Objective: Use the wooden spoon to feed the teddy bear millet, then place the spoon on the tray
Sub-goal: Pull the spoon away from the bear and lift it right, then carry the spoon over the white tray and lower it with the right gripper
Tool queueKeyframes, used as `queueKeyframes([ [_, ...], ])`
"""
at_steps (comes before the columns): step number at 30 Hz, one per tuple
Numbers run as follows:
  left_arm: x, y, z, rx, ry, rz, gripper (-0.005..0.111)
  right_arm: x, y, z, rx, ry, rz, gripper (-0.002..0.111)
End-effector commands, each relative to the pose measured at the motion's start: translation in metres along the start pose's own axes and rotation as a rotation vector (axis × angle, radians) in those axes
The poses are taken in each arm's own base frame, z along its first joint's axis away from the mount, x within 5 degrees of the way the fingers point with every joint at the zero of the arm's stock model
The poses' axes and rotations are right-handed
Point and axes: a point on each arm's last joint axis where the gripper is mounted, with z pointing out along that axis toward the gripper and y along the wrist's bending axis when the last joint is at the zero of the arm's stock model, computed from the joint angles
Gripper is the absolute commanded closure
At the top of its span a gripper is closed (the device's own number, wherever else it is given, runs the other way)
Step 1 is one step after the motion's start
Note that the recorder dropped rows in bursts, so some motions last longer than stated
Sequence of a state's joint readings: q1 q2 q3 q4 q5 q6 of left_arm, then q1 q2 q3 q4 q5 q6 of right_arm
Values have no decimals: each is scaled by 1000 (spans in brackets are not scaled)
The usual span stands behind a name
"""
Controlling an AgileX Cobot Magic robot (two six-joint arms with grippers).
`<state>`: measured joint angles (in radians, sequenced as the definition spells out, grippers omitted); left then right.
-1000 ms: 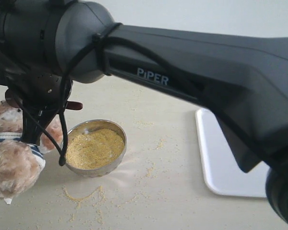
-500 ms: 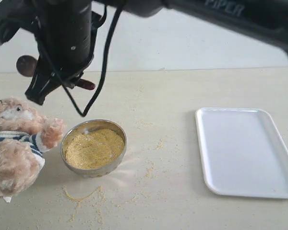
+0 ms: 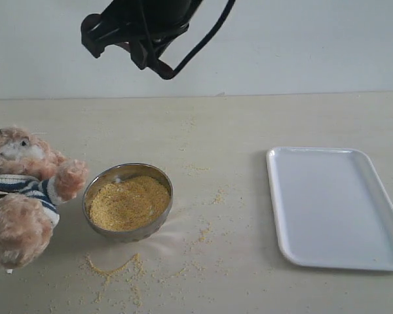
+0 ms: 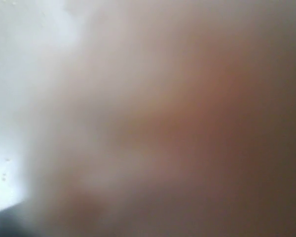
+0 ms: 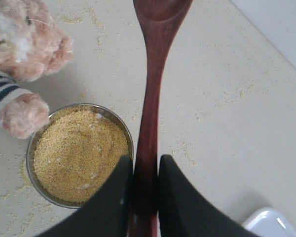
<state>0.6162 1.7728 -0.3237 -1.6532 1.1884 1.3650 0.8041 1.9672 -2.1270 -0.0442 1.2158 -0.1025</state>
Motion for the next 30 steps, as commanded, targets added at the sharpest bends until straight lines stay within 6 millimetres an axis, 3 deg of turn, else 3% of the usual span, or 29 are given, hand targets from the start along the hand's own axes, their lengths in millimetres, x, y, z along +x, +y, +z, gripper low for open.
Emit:
queueKeyframes([
  [1, -1, -4, -1, 34, -1, 31, 102, 10, -22, -5, 32, -8, 60, 109],
  [5, -4, -6, -2, 36, -10, 46, 102, 24, -31, -6, 46, -27, 89, 109],
  [9, -8, -11, -8, 41, -49, 58, 102, 53, -44, -9, 80, -46, 115, 109],
  [21, -9, -19, -12, 50, -78, 104, 102, 131, -100, -47, 185, -37, 298, 109],
  [24, -9, -19, -12, 50, -78, 104, 102, 151, -114, -47, 183, -10, 371, 109],
  [30, -10, -19, -12, 52, -88, 105, 102, 197, -136, -30, 180, 85, 518, 109],
])
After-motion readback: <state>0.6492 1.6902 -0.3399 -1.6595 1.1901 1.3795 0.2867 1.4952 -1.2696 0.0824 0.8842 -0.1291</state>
